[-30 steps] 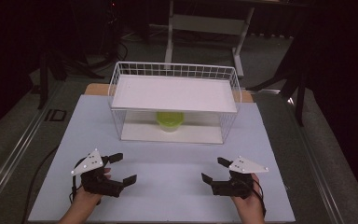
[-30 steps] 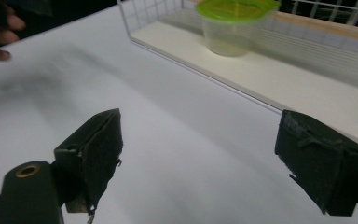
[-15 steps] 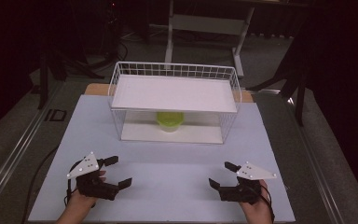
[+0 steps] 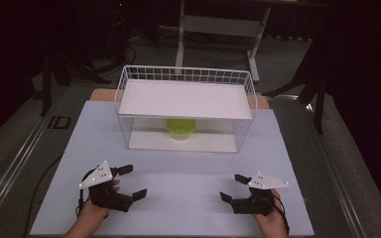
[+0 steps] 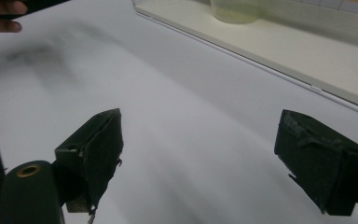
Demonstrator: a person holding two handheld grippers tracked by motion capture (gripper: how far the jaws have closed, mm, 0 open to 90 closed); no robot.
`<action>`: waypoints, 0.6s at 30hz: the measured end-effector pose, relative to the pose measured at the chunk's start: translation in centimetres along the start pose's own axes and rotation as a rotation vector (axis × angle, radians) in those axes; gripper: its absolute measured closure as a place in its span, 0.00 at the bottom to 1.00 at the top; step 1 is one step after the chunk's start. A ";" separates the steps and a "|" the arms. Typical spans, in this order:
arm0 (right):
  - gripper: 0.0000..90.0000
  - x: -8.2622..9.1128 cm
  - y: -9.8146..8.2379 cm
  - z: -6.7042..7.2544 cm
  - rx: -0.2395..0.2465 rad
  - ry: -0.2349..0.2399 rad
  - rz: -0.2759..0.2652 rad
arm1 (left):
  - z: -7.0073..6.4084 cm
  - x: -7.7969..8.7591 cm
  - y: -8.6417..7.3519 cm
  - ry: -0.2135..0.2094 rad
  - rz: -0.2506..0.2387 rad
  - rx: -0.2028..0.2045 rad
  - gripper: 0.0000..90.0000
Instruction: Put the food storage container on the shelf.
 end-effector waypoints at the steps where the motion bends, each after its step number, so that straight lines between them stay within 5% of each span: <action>1: 0.16 -0.1 -0.1 0.0 0.003 -0.001 0.010 | 0.0 0.0 -0.1 0.000 0.005 0.000 0.02; 18: 0.17 -0.3 -0.2 -0.4 0.010 -0.007 0.008 | 0.0 0.1 -0.6 -0.002 0.021 0.009 0.02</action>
Point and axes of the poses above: each handheld gripper's, and its own axes: x roughly backward along the jaws, y roughly out of its top, z roughly to its left, the point moved 1 cm from there along -x, roughly forward along the jaws, and after that the axes turned 6 degrees about -x, right-handed, at the moved point
